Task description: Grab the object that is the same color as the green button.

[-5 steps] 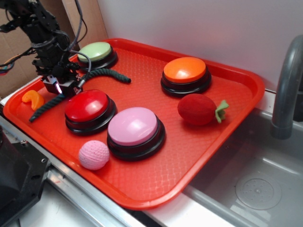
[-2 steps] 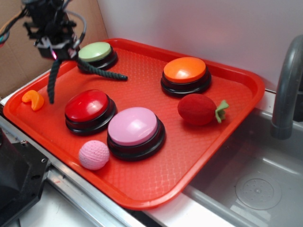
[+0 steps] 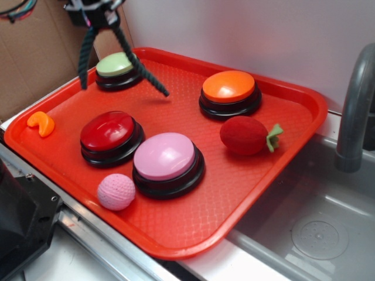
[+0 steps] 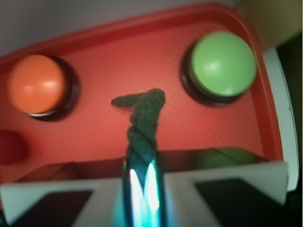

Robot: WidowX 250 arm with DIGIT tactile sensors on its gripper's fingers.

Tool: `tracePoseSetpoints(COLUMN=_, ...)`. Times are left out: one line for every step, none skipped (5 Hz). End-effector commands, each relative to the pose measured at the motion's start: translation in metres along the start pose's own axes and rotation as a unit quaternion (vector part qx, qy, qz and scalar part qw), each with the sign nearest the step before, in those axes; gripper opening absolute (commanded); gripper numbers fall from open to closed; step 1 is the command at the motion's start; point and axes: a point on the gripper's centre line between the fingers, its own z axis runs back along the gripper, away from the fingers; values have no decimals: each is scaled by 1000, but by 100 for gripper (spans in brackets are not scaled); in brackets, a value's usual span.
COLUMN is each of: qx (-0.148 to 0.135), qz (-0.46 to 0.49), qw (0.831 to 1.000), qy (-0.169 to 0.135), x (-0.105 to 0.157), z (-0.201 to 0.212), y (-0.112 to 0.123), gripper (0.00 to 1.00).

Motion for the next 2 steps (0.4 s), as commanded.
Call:
tracePoseSetpoints(qx=-13, qz=-61, qw=998, qy=-27, x=12, z=21, y=-25, gripper=0)
tracePoseSetpoints(qx=26, qz=-47, qw=999, qy=-3, x=10, z=16, y=-20, gripper=0)
